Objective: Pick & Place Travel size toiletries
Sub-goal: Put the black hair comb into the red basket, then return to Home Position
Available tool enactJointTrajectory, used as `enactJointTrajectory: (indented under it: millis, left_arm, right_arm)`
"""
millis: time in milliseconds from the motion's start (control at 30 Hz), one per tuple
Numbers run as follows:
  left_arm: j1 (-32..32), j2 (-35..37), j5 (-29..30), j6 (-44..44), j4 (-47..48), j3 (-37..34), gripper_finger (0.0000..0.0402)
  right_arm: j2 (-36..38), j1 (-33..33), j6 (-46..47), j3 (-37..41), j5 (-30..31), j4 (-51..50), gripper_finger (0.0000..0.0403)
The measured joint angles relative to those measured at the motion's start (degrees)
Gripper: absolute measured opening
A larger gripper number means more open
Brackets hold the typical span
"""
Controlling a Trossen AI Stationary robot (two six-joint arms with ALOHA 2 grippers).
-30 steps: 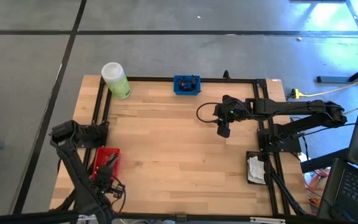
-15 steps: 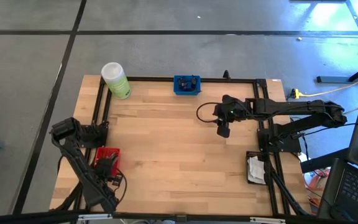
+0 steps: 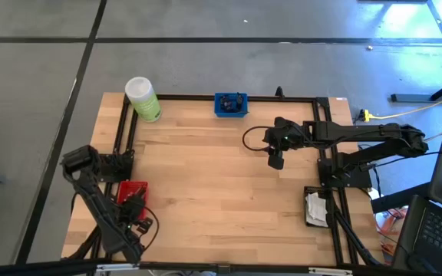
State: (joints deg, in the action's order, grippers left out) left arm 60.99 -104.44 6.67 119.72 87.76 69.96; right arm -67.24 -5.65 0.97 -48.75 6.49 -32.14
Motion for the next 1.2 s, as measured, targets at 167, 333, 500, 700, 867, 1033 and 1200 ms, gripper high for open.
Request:
enactJointTrajectory:
  millis: [167, 333, 500, 700, 867, 1033, 1200]
  left_arm:
    - [3.55, -0.02, -1.02, 0.39, -4.88, -3.13, 0.0011]
    - [7.19, -0.02, 0.04, 4.18, -6.8, -3.74, 0.0014]
    - [9.7, -0.02, 0.27, 5.01, -6.97, -3.74, 0.0045]
    - [9.94, 0.02, -1.69, 3.58, -6.89, -3.74, 0.0103]
    - [8.83, 2.86, -6.55, 2.93, -6.01, -3.74, 0.0155]
    - [7.62, 9.66, 0.51, 3.9, -5.96, -3.72, 0.0181]
    - [5.79, 16.32, 27.5, 1.72, -6.05, -3.7, 0.0173]
  right_arm:
    - [0.0, 0.01, 0.0, 0.0, 0.13, -0.01, 0.018]
    - [0.0, 0.0, 0.0, 0.0, 0.13, 0.0, 0.0177]
    - [0.0, 0.0, 0.0, 0.0, 0.1, 0.0, 0.0169]
    - [0.0, 0.02, -0.02, 0.0, -0.09, -0.02, 0.0167]
    - [0.0, 0.01, -0.02, 0.0, -0.07, 0.0, 0.0175]
    - [0.0, 0.02, -0.08, 0.0, -0.07, 0.0, 0.0184]
    - [0.0, 0.0, -0.5, 0.0, -1.54, 0.36, 0.0178]
